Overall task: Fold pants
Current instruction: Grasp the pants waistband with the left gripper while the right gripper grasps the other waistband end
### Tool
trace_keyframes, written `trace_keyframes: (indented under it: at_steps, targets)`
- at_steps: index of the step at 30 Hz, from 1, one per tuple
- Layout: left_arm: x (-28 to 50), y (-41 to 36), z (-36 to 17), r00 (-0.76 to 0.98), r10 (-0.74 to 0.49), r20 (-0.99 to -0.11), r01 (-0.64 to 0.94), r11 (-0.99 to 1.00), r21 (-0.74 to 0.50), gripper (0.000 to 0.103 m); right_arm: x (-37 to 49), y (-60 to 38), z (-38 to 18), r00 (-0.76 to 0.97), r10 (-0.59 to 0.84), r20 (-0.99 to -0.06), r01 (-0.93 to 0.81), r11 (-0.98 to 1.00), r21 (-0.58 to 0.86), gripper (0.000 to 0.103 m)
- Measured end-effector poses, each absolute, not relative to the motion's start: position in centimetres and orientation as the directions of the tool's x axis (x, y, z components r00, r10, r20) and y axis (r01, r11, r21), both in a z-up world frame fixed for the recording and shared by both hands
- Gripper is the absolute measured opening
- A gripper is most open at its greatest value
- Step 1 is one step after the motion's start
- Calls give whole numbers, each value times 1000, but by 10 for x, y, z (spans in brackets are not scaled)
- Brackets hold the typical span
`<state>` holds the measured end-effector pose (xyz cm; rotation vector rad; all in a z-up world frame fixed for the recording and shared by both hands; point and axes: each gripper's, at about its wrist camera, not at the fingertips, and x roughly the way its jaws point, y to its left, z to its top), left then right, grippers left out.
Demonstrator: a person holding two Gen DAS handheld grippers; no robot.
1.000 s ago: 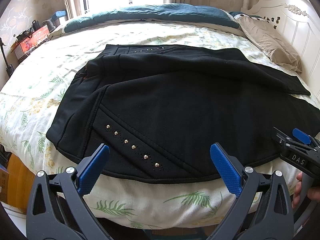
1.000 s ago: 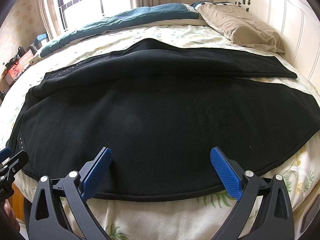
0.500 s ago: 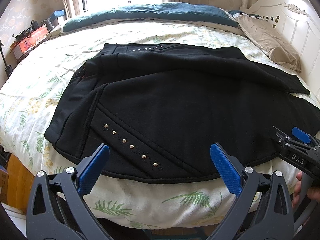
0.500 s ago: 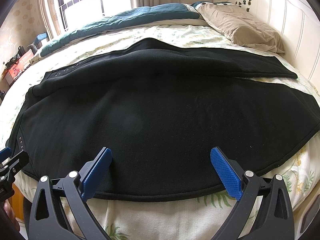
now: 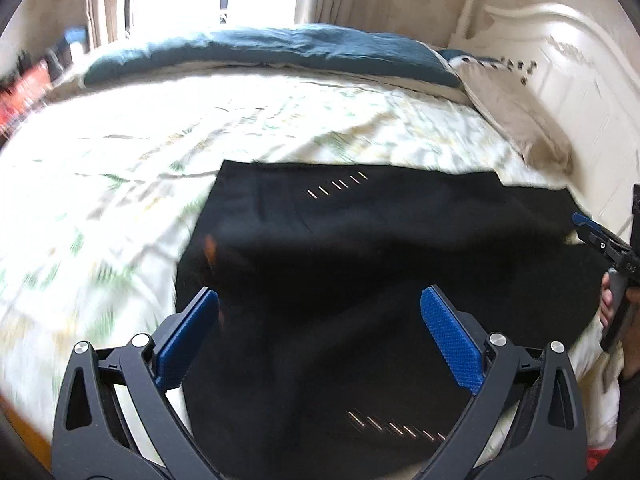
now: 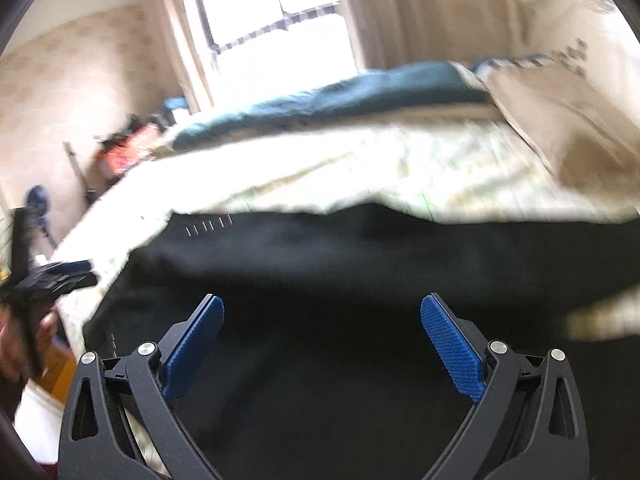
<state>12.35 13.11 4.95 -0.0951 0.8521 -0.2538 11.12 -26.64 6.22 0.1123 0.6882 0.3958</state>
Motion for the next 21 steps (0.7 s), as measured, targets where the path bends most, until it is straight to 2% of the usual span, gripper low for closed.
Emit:
trace_keyframes:
  at_steps: [2, 5, 7, 10, 13, 16, 18, 19, 21]
  targets:
    - [161, 155, 44, 595, -326, -735, 195, 945, -261, 101, 144, -275, 65, 685, 413, -600, -362, 908, 213, 98]
    - [212, 186, 28, 554, -394, -734, 183, 917, -354, 101, 197, -286, 59, 604, 478, -638, -412, 872, 263, 99]
    - [238, 195, 21, 545, -401, -736, 180, 914, -364, 101, 230, -291, 48, 520, 537, -665, -453, 833, 318, 99]
    - [272, 197, 13, 505, -456, -733, 221, 889, -401, 101, 269, -289, 35, 437, 553, -709, -494, 807, 325, 98]
    - [297, 188, -1, 435, -465, -771, 269, 884, -382, 99, 295, -283, 21, 367, 556, -746, -523, 786, 329, 98]
    - [307, 175, -10, 407, -431, -805, 318, 893, -318, 89, 318, -274, 6, 312, 534, -786, -540, 780, 315, 98]
    - [309, 172, -12, 403, -427, -810, 364, 886, -286, 72, 330, -269, -3, 276, 522, -807, -545, 777, 316, 98]
    - [310, 171, -12, 400, -424, -813, 367, 887, -282, 70, 334, -267, -7, 254, 522, -814, -546, 772, 325, 98]
    - [312, 174, -13, 401, -410, -820, 355, 894, -274, 56, 339, -259, -15, 193, 526, -828, -559, 753, 348, 98]
